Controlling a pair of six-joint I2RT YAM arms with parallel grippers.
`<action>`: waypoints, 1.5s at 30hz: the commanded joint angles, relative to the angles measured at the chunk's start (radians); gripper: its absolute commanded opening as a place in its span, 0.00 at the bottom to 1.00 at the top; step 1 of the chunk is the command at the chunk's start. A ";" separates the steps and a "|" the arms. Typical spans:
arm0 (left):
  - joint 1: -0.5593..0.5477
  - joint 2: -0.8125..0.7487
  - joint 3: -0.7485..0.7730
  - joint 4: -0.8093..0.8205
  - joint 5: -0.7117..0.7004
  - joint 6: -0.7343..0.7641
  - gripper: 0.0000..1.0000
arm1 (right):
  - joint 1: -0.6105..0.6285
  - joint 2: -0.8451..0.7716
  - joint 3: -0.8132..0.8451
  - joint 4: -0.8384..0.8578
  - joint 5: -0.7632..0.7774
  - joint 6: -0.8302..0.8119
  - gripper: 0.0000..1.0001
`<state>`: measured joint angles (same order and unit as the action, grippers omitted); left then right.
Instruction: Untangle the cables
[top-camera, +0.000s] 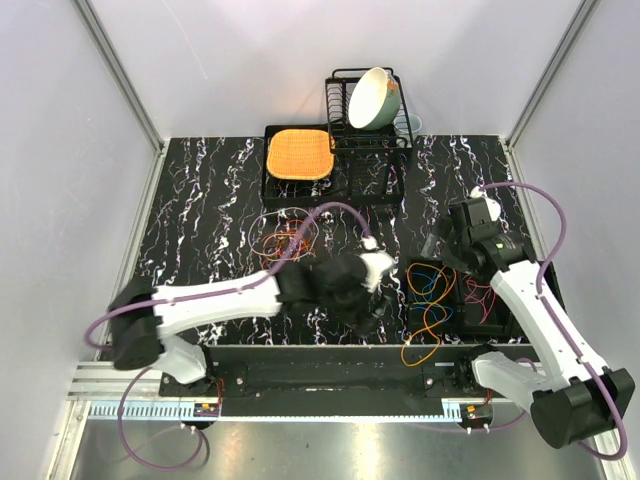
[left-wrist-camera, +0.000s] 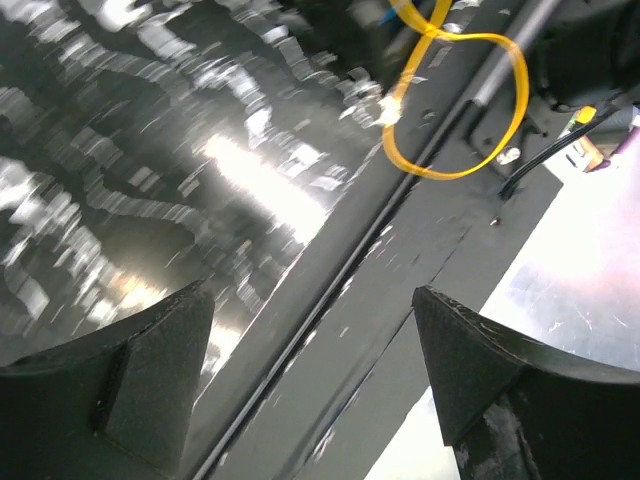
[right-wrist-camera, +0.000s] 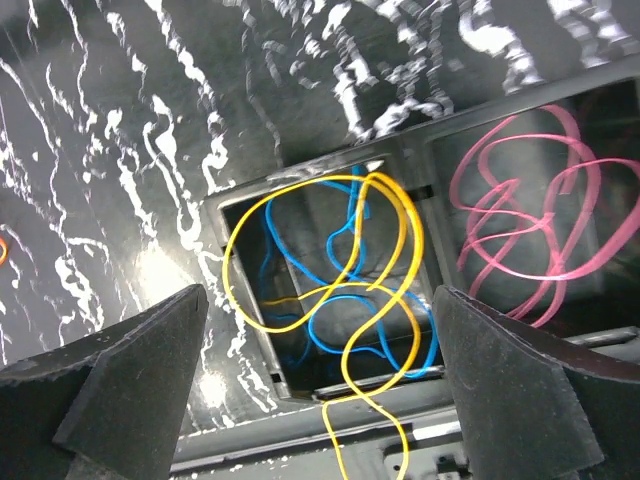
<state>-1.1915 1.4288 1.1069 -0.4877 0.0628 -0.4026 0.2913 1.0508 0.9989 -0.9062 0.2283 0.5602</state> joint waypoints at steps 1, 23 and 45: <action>-0.088 0.152 0.166 0.060 -0.057 0.042 0.84 | -0.012 -0.072 0.090 -0.052 0.153 -0.013 1.00; -0.234 0.598 0.504 0.106 -0.159 0.080 0.73 | -0.040 -0.158 0.198 -0.054 0.247 -0.003 1.00; -0.252 0.548 0.478 0.101 -0.081 0.068 0.70 | -0.041 -0.167 0.175 -0.040 0.232 -0.014 1.00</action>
<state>-1.4319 2.0392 1.5757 -0.4244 -0.0341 -0.3367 0.2550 0.9012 1.1755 -0.9703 0.4545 0.5533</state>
